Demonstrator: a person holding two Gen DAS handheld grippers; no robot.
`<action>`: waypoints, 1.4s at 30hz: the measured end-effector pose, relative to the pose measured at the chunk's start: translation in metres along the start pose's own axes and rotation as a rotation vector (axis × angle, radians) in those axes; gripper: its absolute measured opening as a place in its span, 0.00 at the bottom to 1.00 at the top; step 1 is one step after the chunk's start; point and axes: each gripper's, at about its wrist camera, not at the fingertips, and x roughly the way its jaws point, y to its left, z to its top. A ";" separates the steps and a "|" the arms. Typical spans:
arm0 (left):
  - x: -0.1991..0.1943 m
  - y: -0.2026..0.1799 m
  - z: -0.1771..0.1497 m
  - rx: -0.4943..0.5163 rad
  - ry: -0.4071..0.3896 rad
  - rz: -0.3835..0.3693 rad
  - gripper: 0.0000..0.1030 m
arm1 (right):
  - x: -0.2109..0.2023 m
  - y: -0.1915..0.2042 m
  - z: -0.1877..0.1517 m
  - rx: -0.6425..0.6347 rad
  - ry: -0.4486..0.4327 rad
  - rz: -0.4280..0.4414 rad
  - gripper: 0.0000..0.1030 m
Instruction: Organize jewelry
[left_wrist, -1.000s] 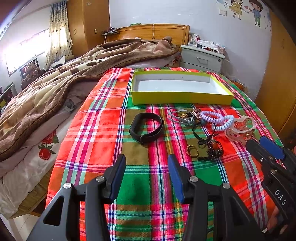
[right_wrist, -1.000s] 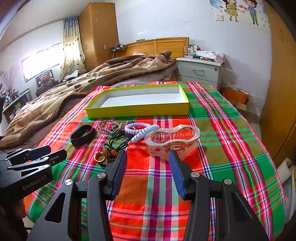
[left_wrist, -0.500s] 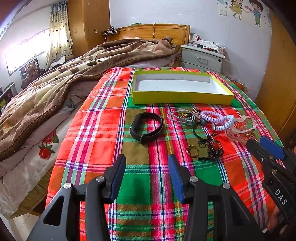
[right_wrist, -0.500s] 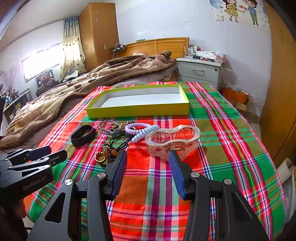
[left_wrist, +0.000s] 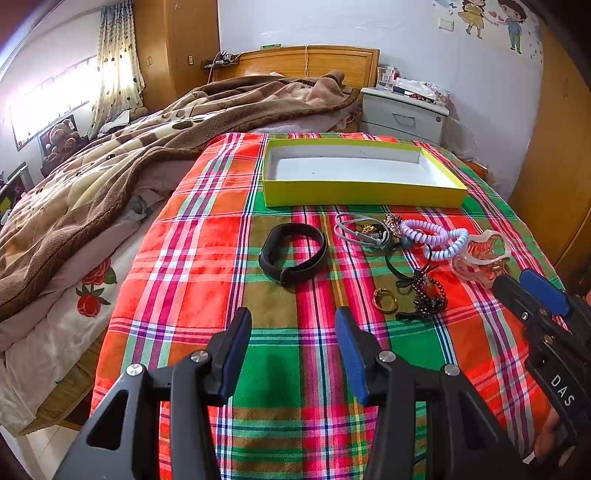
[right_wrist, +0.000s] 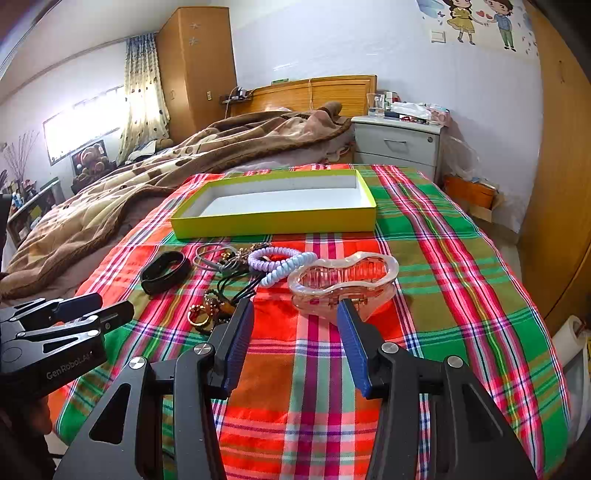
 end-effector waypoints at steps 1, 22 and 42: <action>0.000 0.000 0.001 -0.002 0.001 -0.001 0.48 | 0.001 -0.001 0.001 0.001 0.000 -0.001 0.46; 0.035 0.029 0.032 -0.100 0.093 -0.109 0.48 | 0.003 -0.069 0.024 0.118 0.013 -0.102 0.46; 0.080 0.038 0.055 -0.127 0.208 -0.120 0.48 | 0.066 -0.090 0.043 0.217 0.228 0.013 0.35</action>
